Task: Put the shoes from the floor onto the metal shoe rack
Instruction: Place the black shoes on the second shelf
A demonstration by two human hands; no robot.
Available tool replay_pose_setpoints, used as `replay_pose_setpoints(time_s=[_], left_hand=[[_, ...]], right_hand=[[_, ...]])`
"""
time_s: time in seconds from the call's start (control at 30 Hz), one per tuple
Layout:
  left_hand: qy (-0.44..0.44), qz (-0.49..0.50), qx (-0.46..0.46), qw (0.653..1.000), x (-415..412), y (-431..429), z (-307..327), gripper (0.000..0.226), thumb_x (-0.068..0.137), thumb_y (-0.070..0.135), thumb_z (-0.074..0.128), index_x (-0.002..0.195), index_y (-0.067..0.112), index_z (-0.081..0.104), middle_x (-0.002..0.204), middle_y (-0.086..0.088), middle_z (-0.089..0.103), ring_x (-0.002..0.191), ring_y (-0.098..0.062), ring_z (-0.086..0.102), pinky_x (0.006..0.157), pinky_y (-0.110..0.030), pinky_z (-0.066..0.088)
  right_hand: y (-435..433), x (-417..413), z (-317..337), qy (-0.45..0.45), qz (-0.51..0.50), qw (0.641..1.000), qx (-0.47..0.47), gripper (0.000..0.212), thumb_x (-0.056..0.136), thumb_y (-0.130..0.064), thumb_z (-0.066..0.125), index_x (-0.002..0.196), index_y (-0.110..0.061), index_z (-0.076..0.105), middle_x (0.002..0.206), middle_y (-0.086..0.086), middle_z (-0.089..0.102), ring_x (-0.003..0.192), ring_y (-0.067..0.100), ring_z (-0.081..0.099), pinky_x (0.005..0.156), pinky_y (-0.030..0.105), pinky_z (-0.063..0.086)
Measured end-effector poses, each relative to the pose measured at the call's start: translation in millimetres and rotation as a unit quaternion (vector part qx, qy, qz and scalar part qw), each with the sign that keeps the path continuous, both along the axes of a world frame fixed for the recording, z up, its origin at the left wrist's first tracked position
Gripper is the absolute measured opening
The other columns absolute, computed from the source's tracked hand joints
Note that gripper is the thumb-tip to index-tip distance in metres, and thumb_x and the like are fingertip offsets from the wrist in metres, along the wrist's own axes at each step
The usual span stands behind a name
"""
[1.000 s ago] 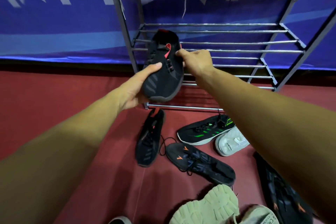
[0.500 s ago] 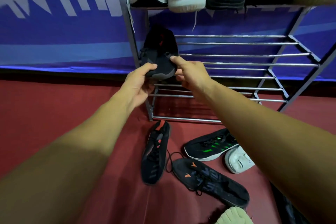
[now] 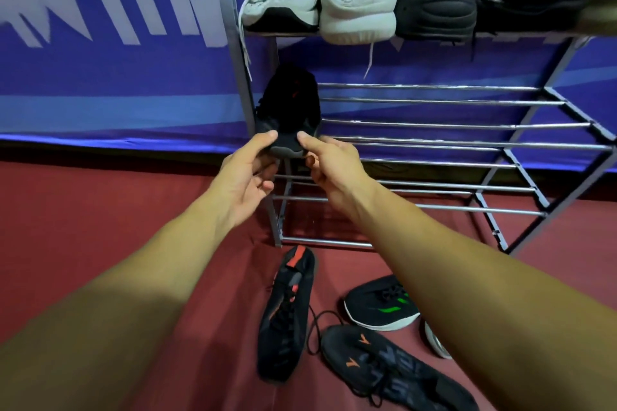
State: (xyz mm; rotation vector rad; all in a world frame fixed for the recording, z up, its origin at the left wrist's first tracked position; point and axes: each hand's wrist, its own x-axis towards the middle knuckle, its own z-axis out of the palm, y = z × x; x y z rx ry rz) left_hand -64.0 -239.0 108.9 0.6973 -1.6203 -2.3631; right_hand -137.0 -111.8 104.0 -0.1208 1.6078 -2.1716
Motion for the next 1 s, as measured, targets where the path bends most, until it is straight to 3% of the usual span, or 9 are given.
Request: replay_pose_setpoints(time_s=[0.13, 0.23, 0.33, 0.47, 0.57, 0.7, 0.77, 0.9, 1.0], left_hand=[[0.017, 0.012, 0.012, 1.0, -5, -8, 3, 0.017, 0.085, 0.029, 0.074, 0.069, 0.024, 0.072, 0.081, 0.005, 0.068, 0.063, -0.005, 0.052, 0.057, -0.022, 0.027], [0.023, 0.033, 0.013, 0.999, -12, -10, 4, 0.011, 0.086, 0.027, 0.073, 0.078, 0.024, 0.066, 0.075, 0.006, 0.062, 0.058, -0.003, 0.049, 0.055, -0.02, 0.026], [0.014, 0.049, 0.011, 0.999, -15, -8, 0, 0.009, 0.086, 0.025, 0.073, 0.084, 0.023, 0.065, 0.074, 0.006, 0.063, 0.057, -0.003, 0.05, 0.055, -0.02, 0.027], [0.007, 0.042, 0.006, 0.999, -12, -7, -5, 0.01, 0.086, 0.033, 0.074, 0.084, 0.025, 0.068, 0.078, 0.008, 0.068, 0.061, -0.004, 0.054, 0.055, -0.021, 0.029], [0.003, 0.033, 0.004, 0.999, -6, -7, -10, 0.024, 0.085, 0.044, 0.073, 0.099, 0.025, 0.071, 0.085, 0.007, 0.071, 0.065, -0.006, 0.055, 0.057, -0.021, 0.032], [-0.039, 0.034, -0.005, 0.999, 4, -5, -24, 0.045, 0.082, 0.059, 0.068, 0.108, 0.022, 0.069, 0.089, 0.005, 0.073, 0.066, -0.006, 0.06, 0.056, -0.021, 0.036], [-0.089, 0.019, -0.044, 0.995, 13, 0, -38, 0.046, 0.085, 0.059, 0.064, 0.106, 0.018, 0.071, 0.088, 0.005, 0.073, 0.067, -0.007, 0.061, 0.056, -0.022, 0.035], [-0.202, -0.047, -0.202, 0.957, 32, 9, -75, 0.04, 0.087, 0.048, 0.068, 0.104, 0.012, 0.074, 0.098, -0.006, 0.077, 0.071, -0.01, 0.061, 0.054, -0.023, 0.033], [-0.249, -0.124, -0.299, 0.913, 42, 8, -97, 0.039, 0.086, 0.048, 0.068, 0.103, 0.013, 0.073, 0.102, -0.003, 0.075, 0.082, -0.015, 0.065, 0.06, -0.027, 0.037]], right_hand=[[-12, -6, 4, 0.008, -0.028, 1.0, 0.003, 0.038, 0.086, -0.028, 0.078, 0.113, -0.004, 0.066, 0.068, -0.007, 0.059, 0.041, -0.004, 0.052, 0.041, 0.008, 0.036], [-15, -13, 6, 0.021, -0.046, 0.998, 0.043, 0.034, 0.081, -0.034, 0.082, 0.089, -0.008, 0.061, 0.062, -0.005, 0.054, 0.034, -0.002, 0.044, 0.04, 0.01, 0.033], [-17, -16, 2, 0.023, -0.069, 0.995, 0.074, 0.041, 0.079, -0.041, 0.083, 0.066, -0.013, 0.057, 0.056, -0.001, 0.051, 0.041, 0.006, 0.04, 0.045, 0.019, 0.033], [-17, -14, -3, -0.002, -0.068, 0.993, 0.094, 0.046, 0.077, -0.052, 0.08, 0.079, -0.009, 0.065, 0.063, 0.001, 0.063, 0.051, 0.011, 0.05, 0.053, 0.026, 0.039], [-4, -3, -5, 0.013, -0.02, 0.995, 0.102, 0.047, 0.087, -0.049, 0.072, 0.092, -0.002, 0.074, 0.086, 0.007, 0.078, 0.053, 0.006, 0.054, 0.053, 0.02, 0.04], [20, 12, -22, 0.034, 0.023, 0.986, 0.164, 0.043, 0.094, -0.033, 0.068, 0.101, 0.009, 0.069, 0.1, 0.026, 0.074, 0.041, -0.002, 0.055, 0.038, 0.01, 0.035], [30, 15, -37, 0.038, 0.056, 0.969, 0.238, 0.031, 0.093, -0.029, 0.069, 0.098, 0.002, 0.069, 0.098, 0.024, 0.075, 0.045, 0.005, 0.054, 0.037, 0.012, 0.034], [41, 18, -76, 0.057, 0.142, 0.906, 0.395, 0.019, 0.087, -0.026, 0.072, 0.076, -0.011, 0.067, 0.073, 0.007, 0.071, 0.056, 0.015, 0.057, 0.045, 0.021, 0.037], [41, 23, -95, 0.068, 0.221, 0.857, 0.461, 0.022, 0.087, -0.026, 0.069, 0.089, -0.004, 0.073, 0.091, 0.015, 0.076, 0.07, 0.022, 0.063, 0.053, 0.025, 0.041]])
